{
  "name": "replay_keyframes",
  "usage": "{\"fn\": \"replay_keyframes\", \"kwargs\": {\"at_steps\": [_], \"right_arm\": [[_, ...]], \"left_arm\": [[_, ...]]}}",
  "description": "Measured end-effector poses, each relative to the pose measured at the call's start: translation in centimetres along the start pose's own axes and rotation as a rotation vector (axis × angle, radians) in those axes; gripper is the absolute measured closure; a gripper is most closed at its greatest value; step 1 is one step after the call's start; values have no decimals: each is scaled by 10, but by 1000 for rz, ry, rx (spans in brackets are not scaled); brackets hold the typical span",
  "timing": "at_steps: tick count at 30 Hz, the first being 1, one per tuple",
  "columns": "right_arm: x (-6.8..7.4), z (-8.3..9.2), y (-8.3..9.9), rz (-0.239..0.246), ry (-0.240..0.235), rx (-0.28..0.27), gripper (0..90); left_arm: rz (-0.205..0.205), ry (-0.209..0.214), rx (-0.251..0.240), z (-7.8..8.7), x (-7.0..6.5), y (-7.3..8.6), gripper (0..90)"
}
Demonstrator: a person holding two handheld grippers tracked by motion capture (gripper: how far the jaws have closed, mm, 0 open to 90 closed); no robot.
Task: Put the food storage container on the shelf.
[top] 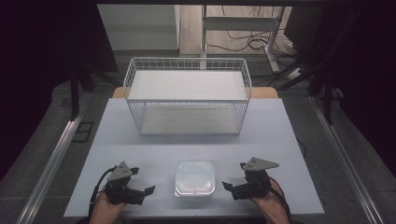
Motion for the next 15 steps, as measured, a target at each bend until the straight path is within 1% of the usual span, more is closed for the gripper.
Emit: {"fn": "replay_keyframes", "kwargs": {"at_steps": [1, 2, 3, 4, 5, 6, 7, 11, 12, 13, 15], "right_arm": [[3, 0, -5, -3, -14, -18, 36], [4, 0, -8, -5, -20, -22, 39], [6, 0, -10, -8, -27, -27, 40], [6, 0, -10, -8, -27, -27, 40], [9, -3, -13, -8, -38, -32, 40], [9, -3, -13, -8, -38, -32, 40], [11, -4, -14, -6, -42, -32, 40], [20, -10, -21, 10, -48, -19, 19], [22, -12, -22, 13, -47, -12, 11], [22, -12, -22, 13, -47, -12, 11], [25, -16, -25, 5, -59, -1, 0]], "left_arm": [[1, 17, 1, -2, -3, -2, 36], [-2, 31, 3, -3, -6, -5, 37], [-12, 53, 12, -7, -13, -10, 36], [-12, 53, 12, -7, -13, -10, 35], [-30, 56, 20, -11, -18, -16, 34], [-30, 56, 20, -11, -18, -16, 34], [-34, 62, 22, -12, -20, -18, 34], [-27, 102, 28, -20, -28, -28, 24], [-39, 118, 37, -24, -33, -32, 22], [-39, 118, 37, -24, -33, -32, 21], [-58, 127, 45, -29, -37, -36, 25]]}}
Point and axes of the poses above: each handheld gripper's, and its own axes: z roughly backward along the jaws, y roughly out of its underside, x roughly to its left, the point moved 5 cm from there along -z, roughly forward along the jaws
